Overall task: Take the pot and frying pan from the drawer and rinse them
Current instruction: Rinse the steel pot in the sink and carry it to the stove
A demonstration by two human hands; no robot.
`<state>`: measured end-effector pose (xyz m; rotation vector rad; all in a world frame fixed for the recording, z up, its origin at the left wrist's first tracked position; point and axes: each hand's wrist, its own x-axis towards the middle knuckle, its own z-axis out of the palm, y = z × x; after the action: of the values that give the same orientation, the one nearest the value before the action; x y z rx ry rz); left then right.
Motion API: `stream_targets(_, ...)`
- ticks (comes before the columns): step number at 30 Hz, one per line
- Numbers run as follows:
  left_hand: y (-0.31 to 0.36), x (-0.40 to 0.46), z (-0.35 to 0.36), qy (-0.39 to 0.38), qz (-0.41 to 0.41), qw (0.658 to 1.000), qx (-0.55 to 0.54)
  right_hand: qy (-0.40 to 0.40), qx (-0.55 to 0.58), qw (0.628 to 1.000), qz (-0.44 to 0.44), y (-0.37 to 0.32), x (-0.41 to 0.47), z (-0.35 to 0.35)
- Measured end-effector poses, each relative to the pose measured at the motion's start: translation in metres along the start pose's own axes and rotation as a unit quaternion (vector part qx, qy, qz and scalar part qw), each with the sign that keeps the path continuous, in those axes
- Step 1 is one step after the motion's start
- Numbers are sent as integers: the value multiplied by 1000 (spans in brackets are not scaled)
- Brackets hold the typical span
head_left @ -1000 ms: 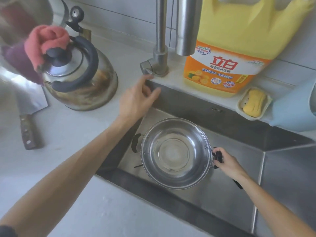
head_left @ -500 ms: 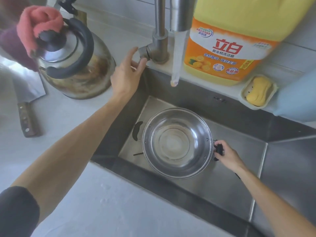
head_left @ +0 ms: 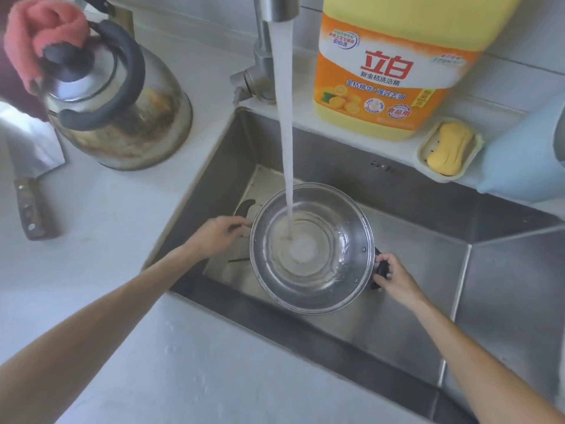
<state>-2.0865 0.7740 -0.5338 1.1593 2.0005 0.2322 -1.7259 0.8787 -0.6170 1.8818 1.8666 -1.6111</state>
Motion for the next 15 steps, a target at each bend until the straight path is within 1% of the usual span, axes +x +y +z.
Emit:
stream_targets(2,17,-12,-10,63,4,998,-3,-39,30,999,22,-3,-5,-5)
stream_targets(3,28,-20,-18,90,3,996,-9,-66,63,995,39,-6,-8,-8)
stream_targets(5,45,-38,-38,119,3,992,-34,-116,101,987,56,-17,-21,-18)
stream_targets(6,49,-46,-48,118,1,992,-50,-130,101,985,54,-26,-27,-26)
stream_targets(7,50,-54,-56,104,-8,993,-62,-136,106,984,49,-36,-32,-35)
stream_targets(9,45,-69,-65,57,-42,994,-78,-120,81,989,22,-62,-41,-59)
stream_targets(12,26,-88,-61,-28,-85,987,-134,-82,-9,994,-65,-110,-51,-97)
stream_targets(13,19,-91,-57,-46,-87,984,-147,-70,-31,992,-97,-127,-56,-107)
stream_targets(15,7,-96,-44,-46,-79,980,-179,-50,-48,985,-160,-156,-69,-121)
